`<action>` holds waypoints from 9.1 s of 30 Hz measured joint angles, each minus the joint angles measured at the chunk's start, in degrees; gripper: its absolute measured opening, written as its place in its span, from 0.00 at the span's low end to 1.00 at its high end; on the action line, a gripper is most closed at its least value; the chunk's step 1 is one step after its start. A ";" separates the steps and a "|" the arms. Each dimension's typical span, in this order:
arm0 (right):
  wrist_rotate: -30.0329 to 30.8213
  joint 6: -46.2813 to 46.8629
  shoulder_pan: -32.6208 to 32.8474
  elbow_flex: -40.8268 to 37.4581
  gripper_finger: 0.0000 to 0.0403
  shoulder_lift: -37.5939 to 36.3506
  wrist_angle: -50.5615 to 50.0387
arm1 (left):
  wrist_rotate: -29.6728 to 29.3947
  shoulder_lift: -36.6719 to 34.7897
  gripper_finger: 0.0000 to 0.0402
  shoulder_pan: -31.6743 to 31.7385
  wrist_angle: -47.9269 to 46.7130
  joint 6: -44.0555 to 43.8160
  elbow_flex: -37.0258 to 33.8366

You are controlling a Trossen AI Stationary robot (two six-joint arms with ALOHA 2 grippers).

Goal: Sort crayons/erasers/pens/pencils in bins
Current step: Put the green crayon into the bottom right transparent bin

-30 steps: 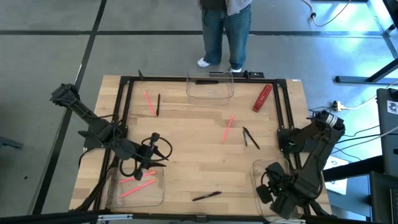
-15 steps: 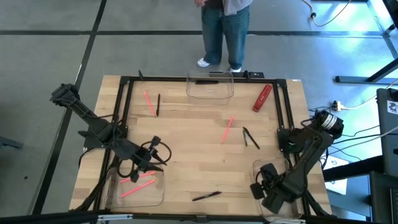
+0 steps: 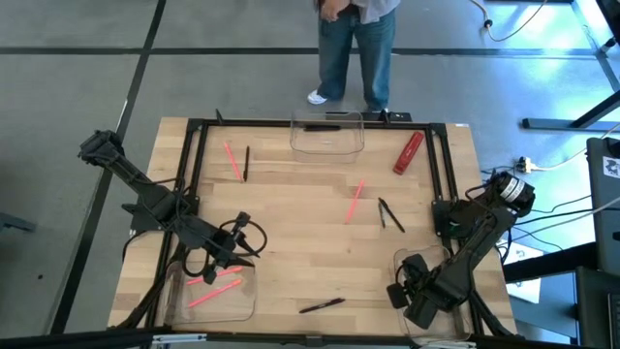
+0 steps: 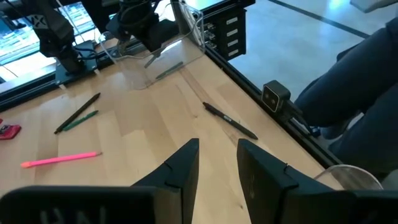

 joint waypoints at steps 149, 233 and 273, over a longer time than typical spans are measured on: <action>37.71 -25.70 0.13 23.30 0.39 -0.11 -23.97 | -2.62 12.50 0.22 13.84 -23.15 -38.99 -21.12; 22.49 -136.71 -35.11 23.23 0.39 5.73 33.06 | -7.36 13.35 0.01 12.98 -10.99 -17.88 3.91; 7.83 -147.12 -41.09 17.42 0.39 9.22 47.81 | -8.09 13.33 0.01 12.37 -10.68 -17.97 3.96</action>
